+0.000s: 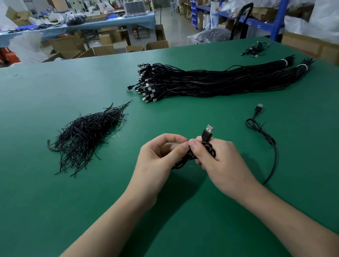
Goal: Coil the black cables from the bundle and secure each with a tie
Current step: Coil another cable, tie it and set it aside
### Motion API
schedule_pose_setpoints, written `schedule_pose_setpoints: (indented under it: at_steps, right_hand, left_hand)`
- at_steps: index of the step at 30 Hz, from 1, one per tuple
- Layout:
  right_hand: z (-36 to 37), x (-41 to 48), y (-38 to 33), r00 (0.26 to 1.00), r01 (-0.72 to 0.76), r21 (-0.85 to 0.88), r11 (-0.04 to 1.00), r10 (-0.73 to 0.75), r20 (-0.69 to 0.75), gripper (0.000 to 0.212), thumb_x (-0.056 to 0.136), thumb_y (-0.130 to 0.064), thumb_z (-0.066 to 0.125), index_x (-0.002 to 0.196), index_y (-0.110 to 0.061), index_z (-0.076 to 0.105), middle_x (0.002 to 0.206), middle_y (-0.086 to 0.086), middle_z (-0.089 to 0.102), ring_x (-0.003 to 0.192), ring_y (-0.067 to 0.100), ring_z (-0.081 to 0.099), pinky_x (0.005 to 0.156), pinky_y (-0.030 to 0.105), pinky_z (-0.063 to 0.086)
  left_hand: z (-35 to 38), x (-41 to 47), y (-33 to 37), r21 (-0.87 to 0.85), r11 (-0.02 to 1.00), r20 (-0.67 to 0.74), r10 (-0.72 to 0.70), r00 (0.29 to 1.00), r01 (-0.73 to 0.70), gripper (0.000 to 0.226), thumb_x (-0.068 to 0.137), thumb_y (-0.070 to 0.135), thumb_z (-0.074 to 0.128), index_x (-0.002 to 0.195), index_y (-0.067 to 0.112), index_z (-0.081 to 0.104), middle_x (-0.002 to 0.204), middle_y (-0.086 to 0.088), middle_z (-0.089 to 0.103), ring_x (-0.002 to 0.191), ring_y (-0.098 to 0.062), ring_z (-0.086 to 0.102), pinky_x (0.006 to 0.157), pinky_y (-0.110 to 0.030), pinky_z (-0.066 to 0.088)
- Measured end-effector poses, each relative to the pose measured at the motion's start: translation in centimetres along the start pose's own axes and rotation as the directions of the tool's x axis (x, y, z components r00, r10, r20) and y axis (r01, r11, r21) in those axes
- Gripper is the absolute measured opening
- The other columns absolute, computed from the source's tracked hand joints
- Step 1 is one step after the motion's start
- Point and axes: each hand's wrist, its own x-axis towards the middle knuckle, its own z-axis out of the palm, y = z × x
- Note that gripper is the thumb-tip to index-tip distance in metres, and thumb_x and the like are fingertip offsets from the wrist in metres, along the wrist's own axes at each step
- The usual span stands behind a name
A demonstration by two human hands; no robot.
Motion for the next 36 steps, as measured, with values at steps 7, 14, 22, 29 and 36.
schedule_pose_setpoints:
  at_steps: [7, 14, 22, 29, 36]
  right_hand:
    - [0.0, 0.3, 0.5, 0.988, -0.155, 0.169, 0.973, 0.152, 0.033, 0.043, 0.104, -0.038, 0.05, 0.083, -0.004, 0.066, 0.057, -0.011, 0.055, 0.048, 0.003, 0.045, 0.049, 0.022, 0.035]
    - [-0.7, 0.3, 0.3, 0.984, -0.129, 0.043, 0.991, 0.122, 0.13, 0.045, 0.103, -0.043, 0.049, 0.065, -0.019, 0.054, 0.056, -0.008, 0.056, 0.052, 0.01, 0.048, 0.053, 0.035, 0.039]
    - [-1.3, 0.4, -0.1, 0.96, -0.123, -0.029, 0.992, 0.127, 0.249, 0.048, 0.101, -0.047, 0.048, 0.077, -0.009, 0.064, 0.066, 0.01, 0.062, 0.056, 0.014, 0.05, 0.06, 0.043, 0.045]
    - [-1.5, 0.4, 0.0, 0.969, 0.017, -0.06, 0.998, -0.002, 0.249, 0.048, 0.096, -0.061, 0.042, 0.069, -0.023, 0.05, 0.053, -0.003, 0.044, 0.049, 0.017, 0.038, 0.051, 0.045, 0.036]
    - [-1.7, 0.6, 0.5, 0.96, 0.081, -0.165, 0.983, -0.032, 0.279, 0.041, 0.095, -0.065, 0.039, 0.066, -0.036, 0.044, 0.055, -0.005, 0.04, 0.049, 0.019, 0.039, 0.053, 0.046, 0.036]
  left_hand:
    - [0.3, -0.5, -0.1, 0.212, 0.958, -0.007, 0.197, 0.98, -0.191, 0.012, 0.097, 0.017, 0.067, 0.092, 0.016, 0.078, 0.087, -0.002, 0.078, 0.084, -0.021, 0.074, 0.068, -0.022, 0.055]
    - [-1.7, 0.2, 0.7, 0.539, 0.794, 0.207, 0.198, 0.958, -0.281, 0.013, 0.096, 0.025, 0.068, 0.09, 0.029, 0.079, 0.086, 0.013, 0.077, 0.082, -0.011, 0.073, 0.077, -0.026, 0.056]
    - [-2.6, 0.5, 0.8, 0.581, 0.723, 0.279, 0.255, 0.926, -0.374, 0.009, 0.09, 0.025, 0.077, 0.084, 0.031, 0.077, 0.084, 0.011, 0.074, 0.079, -0.015, 0.068, 0.068, -0.029, 0.051]
    - [-2.4, 0.4, 0.6, 0.308, 0.941, 0.246, 0.059, 0.967, -0.136, 0.013, 0.096, 0.024, 0.07, 0.088, 0.016, 0.076, 0.085, -0.004, 0.076, 0.076, -0.011, 0.065, 0.071, -0.025, 0.051]
    - [-1.2, 0.3, -0.1, 0.338, 0.93, 0.187, 0.088, 0.978, -0.148, 0.015, 0.093, 0.029, 0.063, 0.085, 0.017, 0.067, 0.075, 0.005, 0.067, 0.068, -0.015, 0.055, 0.068, -0.036, 0.046]
